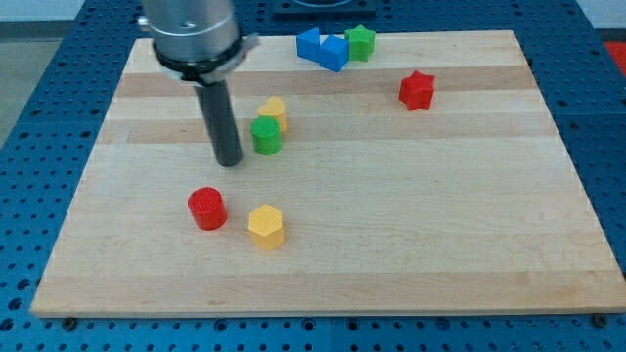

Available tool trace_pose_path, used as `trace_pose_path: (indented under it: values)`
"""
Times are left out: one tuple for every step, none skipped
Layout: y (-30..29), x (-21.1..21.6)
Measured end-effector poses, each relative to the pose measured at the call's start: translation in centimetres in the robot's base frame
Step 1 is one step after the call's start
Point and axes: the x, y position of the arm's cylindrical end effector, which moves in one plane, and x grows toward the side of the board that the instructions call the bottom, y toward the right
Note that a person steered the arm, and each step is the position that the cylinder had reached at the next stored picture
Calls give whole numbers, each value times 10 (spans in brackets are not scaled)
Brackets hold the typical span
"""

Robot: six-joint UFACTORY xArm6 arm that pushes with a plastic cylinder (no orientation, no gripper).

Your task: Push the green circle close to the yellow heart

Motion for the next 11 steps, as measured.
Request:
trace_pose_path:
  values:
    - [26, -15]
    - [89, -13]
    - [89, 2]
    - [128, 20]
    - [133, 4]
    - [127, -19]
    - [117, -32]
    - [99, -32]
    - [87, -34]
    - [88, -44]
    - [97, -54]
